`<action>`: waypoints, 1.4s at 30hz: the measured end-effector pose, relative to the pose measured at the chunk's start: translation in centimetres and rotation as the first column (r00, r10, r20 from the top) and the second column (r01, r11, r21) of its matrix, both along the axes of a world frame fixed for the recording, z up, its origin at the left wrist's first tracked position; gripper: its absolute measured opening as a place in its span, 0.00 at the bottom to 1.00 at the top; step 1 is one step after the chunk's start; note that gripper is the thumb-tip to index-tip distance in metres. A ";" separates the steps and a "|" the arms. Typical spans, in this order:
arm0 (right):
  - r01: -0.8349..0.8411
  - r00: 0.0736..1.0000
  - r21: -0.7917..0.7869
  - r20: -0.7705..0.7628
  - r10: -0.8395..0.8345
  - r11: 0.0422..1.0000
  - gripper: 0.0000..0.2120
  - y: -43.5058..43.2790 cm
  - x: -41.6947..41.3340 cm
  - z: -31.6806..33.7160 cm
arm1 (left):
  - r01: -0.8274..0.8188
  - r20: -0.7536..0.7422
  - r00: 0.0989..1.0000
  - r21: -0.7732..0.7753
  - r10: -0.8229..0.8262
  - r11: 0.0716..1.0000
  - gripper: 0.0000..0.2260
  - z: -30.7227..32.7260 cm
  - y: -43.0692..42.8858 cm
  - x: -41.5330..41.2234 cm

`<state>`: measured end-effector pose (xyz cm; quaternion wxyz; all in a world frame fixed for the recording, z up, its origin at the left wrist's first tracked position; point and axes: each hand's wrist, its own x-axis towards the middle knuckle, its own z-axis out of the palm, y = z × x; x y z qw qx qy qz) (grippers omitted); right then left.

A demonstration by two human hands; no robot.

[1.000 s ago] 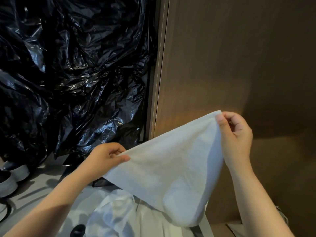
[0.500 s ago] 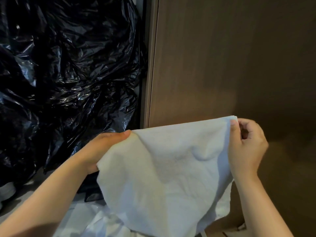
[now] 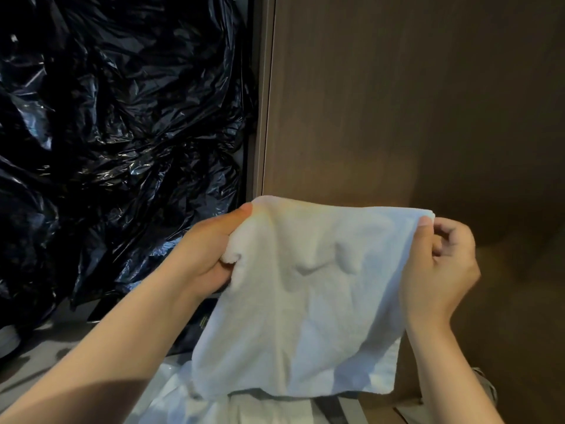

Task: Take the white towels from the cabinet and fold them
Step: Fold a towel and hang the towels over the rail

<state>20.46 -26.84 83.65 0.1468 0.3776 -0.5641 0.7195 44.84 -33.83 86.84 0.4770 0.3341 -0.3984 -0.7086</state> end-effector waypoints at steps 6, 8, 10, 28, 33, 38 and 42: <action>-0.177 0.984 0.115 0.043 0.173 0.977 0.05 -0.1 1.7 -1.1 | 0.203 -0.014 0.979 -0.025 -0.204 0.979 0.20 0.3 0.7 -1.3; -0.254 0.966 0.179 0.098 0.240 0.951 0.05 -0.2 2.0 -2.0 | 0.164 -0.025 0.986 -0.004 -0.164 0.987 0.19 -0.6 0.4 -1.6; -0.311 0.950 0.231 0.111 0.293 0.922 0.03 0.0 2.2 -2.8 | 0.033 0.077 0.997 -0.041 -0.030 0.999 0.13 -1.7 0.1 -1.5; 0.016 0.989 0.277 -0.146 0.026 0.961 0.12 -0.5 -1.3 -1.8 | -0.327 0.205 0.903 -0.243 0.378 0.913 0.03 -0.2 -1.8 1.4; -0.026 0.991 0.448 -0.106 0.082 0.894 0.16 -0.7 -1.4 -2.0 | -0.178 0.431 0.543 -0.780 0.721 0.600 0.06 -1.1 -1.8 0.1; -0.231 0.972 0.321 0.039 0.231 0.919 0.10 1.1 1.6 -3.2 | -0.250 0.402 0.704 -0.632 0.586 0.734 0.05 -3.1 0.4 -1.2; -0.465 0.884 0.219 0.169 0.436 0.857 0.11 1.8 5.2 -2.5 | -0.187 0.340 0.854 -0.505 0.394 0.843 0.05 -3.3 3.0 -2.2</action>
